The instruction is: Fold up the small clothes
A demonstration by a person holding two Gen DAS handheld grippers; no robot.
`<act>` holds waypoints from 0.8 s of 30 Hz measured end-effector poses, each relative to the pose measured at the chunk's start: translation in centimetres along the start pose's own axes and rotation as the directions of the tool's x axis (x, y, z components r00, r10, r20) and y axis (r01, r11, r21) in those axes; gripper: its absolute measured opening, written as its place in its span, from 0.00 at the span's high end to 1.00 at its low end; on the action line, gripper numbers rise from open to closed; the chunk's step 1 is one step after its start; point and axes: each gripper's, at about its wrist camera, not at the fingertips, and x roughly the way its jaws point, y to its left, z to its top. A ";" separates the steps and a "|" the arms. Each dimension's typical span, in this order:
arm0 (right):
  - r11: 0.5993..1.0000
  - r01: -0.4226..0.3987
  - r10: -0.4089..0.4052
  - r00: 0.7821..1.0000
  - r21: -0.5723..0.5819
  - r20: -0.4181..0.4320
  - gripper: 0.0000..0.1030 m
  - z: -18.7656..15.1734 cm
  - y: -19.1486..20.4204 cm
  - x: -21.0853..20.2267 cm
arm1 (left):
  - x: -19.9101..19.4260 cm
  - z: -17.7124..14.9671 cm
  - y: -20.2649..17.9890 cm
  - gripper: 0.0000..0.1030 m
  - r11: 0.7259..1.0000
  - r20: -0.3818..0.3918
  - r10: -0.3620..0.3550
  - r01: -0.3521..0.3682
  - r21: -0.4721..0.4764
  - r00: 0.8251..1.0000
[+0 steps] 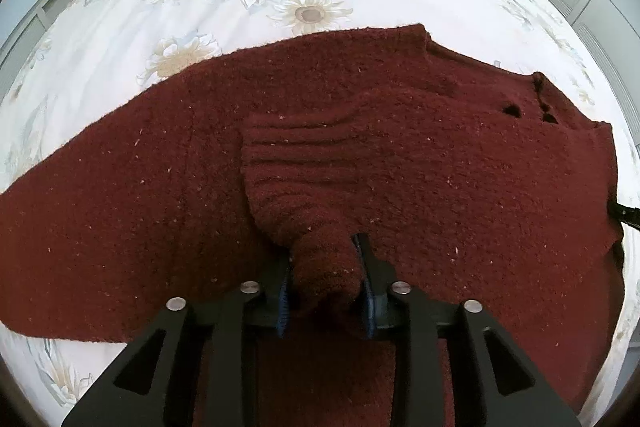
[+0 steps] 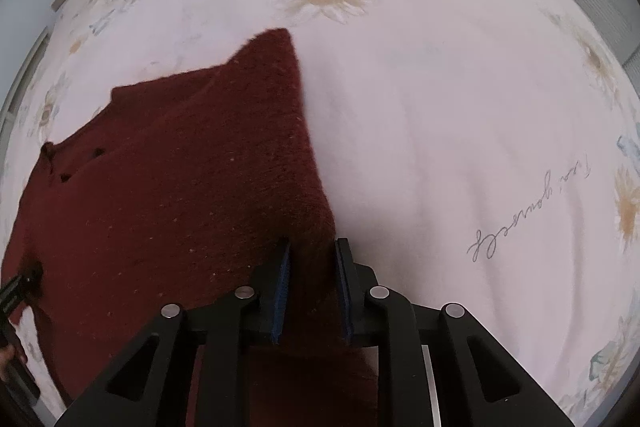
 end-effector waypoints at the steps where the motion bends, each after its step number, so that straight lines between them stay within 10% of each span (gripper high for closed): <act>1: 1.000 0.002 -0.002 1.000 -0.005 0.010 0.71 -0.1 0.2 -0.3 | 0.1 0.2 -0.3 0.72 1.000 -0.007 0.001 -0.001 0.002 1.000; 7: 0.997 0.026 -0.017 0.993 -0.076 0.117 0.24 -0.5 2.7 -4.4 | -3.6 0.6 -0.1 0.43 0.999 0.053 0.041 -0.041 0.004 0.998; 10: 0.991 0.004 0.018 0.986 -0.131 0.164 0.21 -0.6 5.1 -6.2 | -5.0 1.3 -1.0 0.04 1.000 0.095 0.009 -0.009 0.006 0.995; 17: 0.956 0.029 0.043 0.970 -0.290 0.238 0.00 -2.8 13.1 -6.2 | -5.2 1.7 -6.1 0.01 0.993 0.159 -0.022 0.003 0.117 0.987; 24: 0.933 0.057 0.022 0.976 -0.354 0.217 0.00 -5.9 15.7 -1.3 | -1.7 -1.7 -6.9 0.01 0.987 0.095 -0.012 -0.004 0.160 0.995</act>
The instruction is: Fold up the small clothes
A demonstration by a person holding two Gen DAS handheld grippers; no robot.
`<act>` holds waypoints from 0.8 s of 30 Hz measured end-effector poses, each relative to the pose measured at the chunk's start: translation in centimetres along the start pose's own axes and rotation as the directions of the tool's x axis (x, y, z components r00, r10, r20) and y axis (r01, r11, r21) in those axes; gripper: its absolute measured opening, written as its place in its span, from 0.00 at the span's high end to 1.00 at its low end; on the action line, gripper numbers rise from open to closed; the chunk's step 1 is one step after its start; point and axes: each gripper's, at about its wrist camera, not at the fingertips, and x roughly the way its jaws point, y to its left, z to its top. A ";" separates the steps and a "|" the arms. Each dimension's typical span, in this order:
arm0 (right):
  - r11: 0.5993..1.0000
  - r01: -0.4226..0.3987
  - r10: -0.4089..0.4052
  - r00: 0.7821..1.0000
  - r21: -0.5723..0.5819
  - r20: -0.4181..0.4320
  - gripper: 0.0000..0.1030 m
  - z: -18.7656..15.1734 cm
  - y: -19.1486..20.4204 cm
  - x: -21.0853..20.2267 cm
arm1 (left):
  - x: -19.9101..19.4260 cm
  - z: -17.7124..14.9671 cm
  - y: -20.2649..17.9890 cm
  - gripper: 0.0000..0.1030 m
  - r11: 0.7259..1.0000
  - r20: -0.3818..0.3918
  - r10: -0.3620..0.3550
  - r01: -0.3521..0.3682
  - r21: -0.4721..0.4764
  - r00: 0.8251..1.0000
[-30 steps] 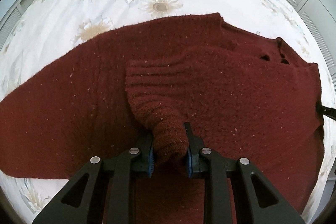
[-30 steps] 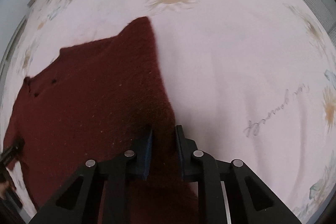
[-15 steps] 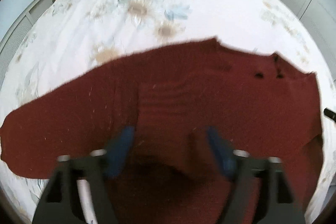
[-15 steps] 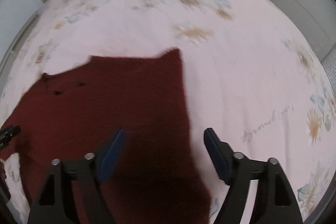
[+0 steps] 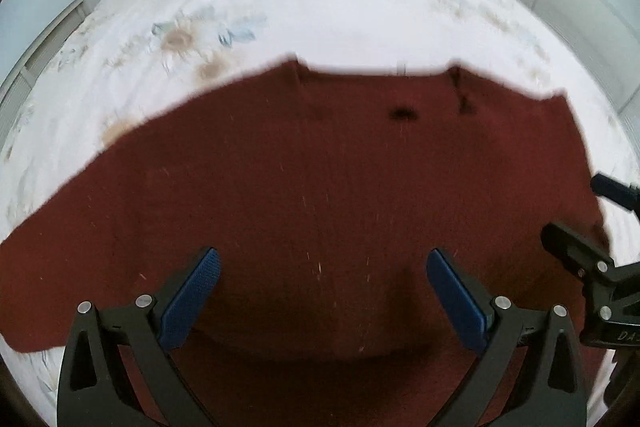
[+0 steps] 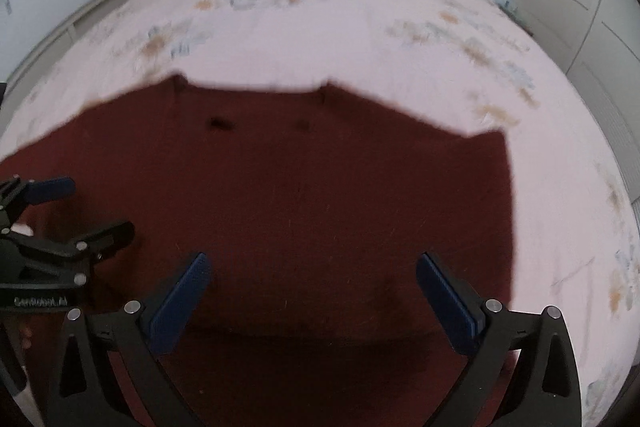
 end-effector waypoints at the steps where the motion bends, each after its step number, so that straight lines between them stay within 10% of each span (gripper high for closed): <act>1: 1.000 0.004 -0.004 1.000 -0.002 -0.013 0.00 -0.5 -0.1 0.6 | 0.1 -1.1 0.2 0.01 1.000 -0.018 0.011 -0.011 0.017 1.000; 13: 0.993 0.058 -0.056 0.998 0.098 -0.030 0.01 -3.5 -8.4 2.0 | 1.2 -3.7 4.1 0.01 1.000 -0.013 0.008 -0.008 0.003 1.000; 24: 0.992 0.113 -0.113 0.994 0.059 0.005 0.00 -4.2 -6.6 3.2 | 1.4 -4.2 3.6 0.01 0.998 0.018 0.061 -0.060 -0.029 0.998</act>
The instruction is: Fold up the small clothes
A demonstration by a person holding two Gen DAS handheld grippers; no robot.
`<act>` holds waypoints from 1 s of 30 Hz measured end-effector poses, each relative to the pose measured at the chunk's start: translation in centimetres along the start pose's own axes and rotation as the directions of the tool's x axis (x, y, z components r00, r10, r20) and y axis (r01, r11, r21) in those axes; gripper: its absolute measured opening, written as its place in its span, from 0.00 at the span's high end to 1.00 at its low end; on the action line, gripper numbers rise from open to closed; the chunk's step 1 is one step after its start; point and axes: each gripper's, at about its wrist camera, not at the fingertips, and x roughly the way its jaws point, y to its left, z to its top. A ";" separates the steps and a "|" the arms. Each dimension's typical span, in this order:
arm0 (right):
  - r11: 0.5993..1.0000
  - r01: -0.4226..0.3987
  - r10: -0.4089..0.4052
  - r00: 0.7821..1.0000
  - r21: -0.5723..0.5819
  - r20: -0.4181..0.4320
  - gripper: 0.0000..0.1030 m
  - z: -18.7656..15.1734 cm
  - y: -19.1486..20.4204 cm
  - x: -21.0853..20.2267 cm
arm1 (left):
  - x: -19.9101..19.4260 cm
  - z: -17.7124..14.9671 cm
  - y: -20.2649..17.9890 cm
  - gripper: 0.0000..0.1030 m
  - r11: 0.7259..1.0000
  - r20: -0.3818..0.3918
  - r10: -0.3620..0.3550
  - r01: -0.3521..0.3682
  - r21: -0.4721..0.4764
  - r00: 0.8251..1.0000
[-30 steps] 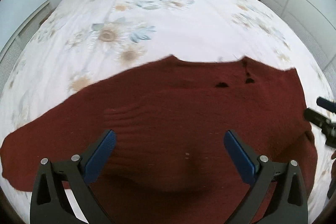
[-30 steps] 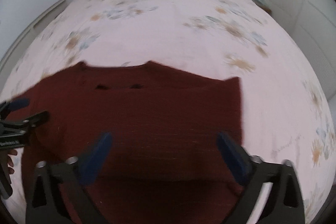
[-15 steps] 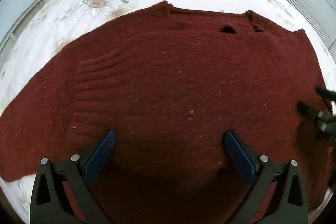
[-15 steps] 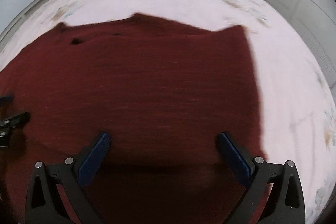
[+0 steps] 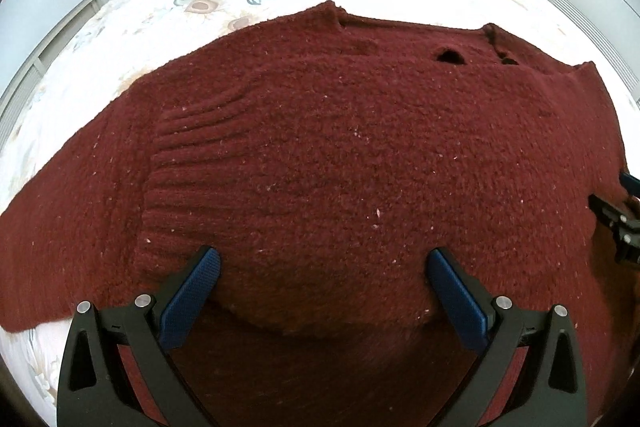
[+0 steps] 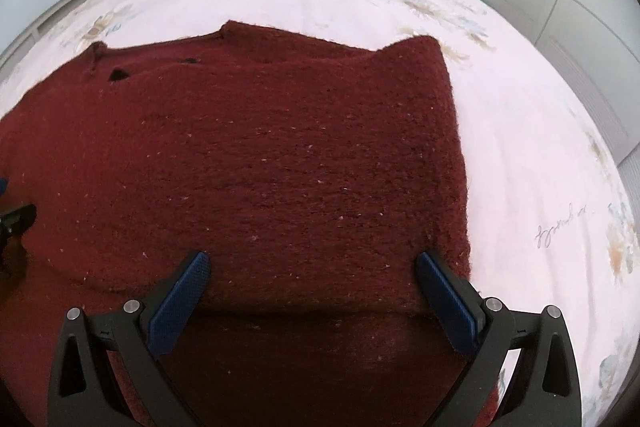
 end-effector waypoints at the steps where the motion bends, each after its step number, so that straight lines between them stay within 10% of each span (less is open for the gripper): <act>1: 1.000 0.001 -0.001 1.000 -0.001 -0.005 0.01 0.2 0.0 -0.2 | -0.1 0.0 0.0 0.01 1.000 0.000 0.002 -0.002 0.000 1.000; 15: 0.998 0.012 -0.011 1.000 -0.062 0.026 0.00 -2.9 0.2 -8.3 | -7.7 -2.1 11.4 0.01 0.933 0.051 0.069 -0.046 -0.356 0.996; 20: 0.998 0.042 -0.041 0.999 -0.050 0.020 0.00 -4.3 -1.0 -9.8 | -10.0 -4.9 19.5 0.01 0.802 -0.009 0.210 -0.178 -0.570 0.978; 28: 0.999 0.031 -0.031 1.000 -0.012 0.002 0.00 -4.3 -0.2 -10.0 | -11.5 -10.2 31.1 0.01 0.496 -0.103 0.206 -0.195 -0.846 0.973; 30: 1.000 0.023 -0.023 1.000 -0.001 -0.006 0.00 -4.5 -0.1 -10.1 | -11.1 -10.5 32.5 0.01 0.464 -0.106 0.185 -0.182 -0.867 0.977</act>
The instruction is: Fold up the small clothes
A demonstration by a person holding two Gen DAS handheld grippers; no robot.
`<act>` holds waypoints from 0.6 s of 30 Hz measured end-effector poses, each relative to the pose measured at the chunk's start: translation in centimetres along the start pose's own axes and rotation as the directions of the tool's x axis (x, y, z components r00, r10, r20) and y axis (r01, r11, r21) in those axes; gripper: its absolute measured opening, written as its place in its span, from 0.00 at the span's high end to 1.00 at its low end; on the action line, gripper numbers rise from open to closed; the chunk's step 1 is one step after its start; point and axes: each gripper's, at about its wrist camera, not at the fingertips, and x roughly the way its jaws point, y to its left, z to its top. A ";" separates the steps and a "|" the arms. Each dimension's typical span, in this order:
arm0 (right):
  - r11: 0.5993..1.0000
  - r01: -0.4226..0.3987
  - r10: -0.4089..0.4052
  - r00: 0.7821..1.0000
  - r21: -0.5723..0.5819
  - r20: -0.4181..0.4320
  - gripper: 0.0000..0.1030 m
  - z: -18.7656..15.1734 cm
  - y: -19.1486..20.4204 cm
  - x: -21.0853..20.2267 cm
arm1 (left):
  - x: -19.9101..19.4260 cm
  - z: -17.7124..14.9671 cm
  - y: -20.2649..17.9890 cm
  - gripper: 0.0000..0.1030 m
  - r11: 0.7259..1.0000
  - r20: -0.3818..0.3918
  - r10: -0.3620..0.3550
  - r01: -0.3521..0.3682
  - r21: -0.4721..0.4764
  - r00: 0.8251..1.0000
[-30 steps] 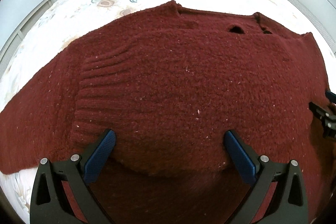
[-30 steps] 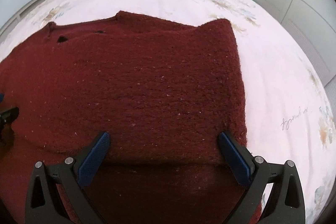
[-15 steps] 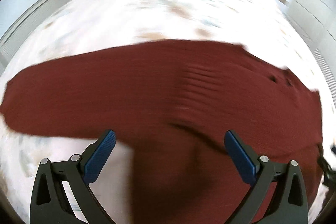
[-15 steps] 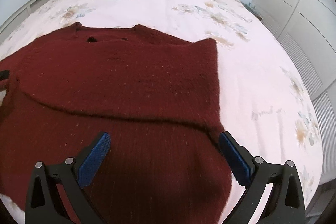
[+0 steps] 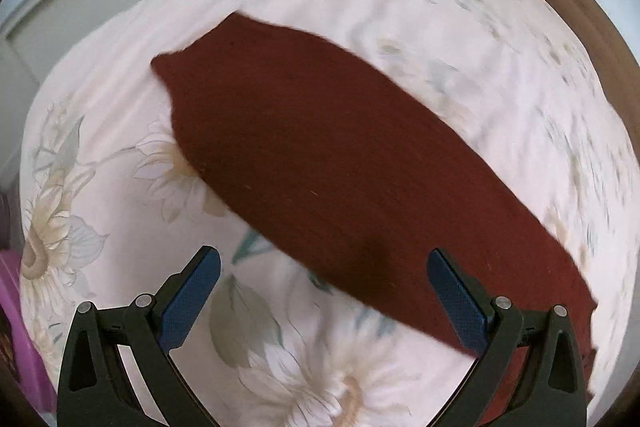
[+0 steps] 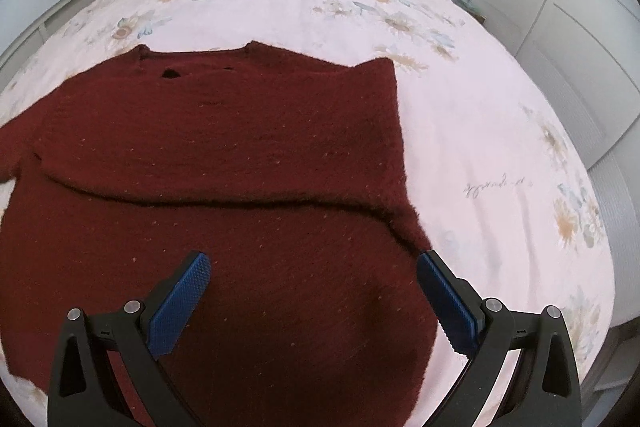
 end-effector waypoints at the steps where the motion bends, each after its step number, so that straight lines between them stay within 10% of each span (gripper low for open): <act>1: 1.000 0.001 -0.001 1.000 0.002 -0.008 0.00 -0.2 0.0 0.0 | 0.6 1.0 0.5 0.01 1.000 -0.021 -0.001 0.001 -0.017 1.000; 11: 0.998 0.057 -0.057 0.998 0.002 -0.009 0.00 -0.3 -0.9 -1.0 | 3.0 1.5 1.9 0.04 1.000 -0.131 0.017 -0.018 -0.001 0.991; 18: 0.998 0.062 -0.062 0.998 0.021 -0.001 0.00 0.0 -1.8 -1.3 | 1.8 2.4 2.1 0.77 0.997 -0.087 0.015 -0.008 0.077 0.996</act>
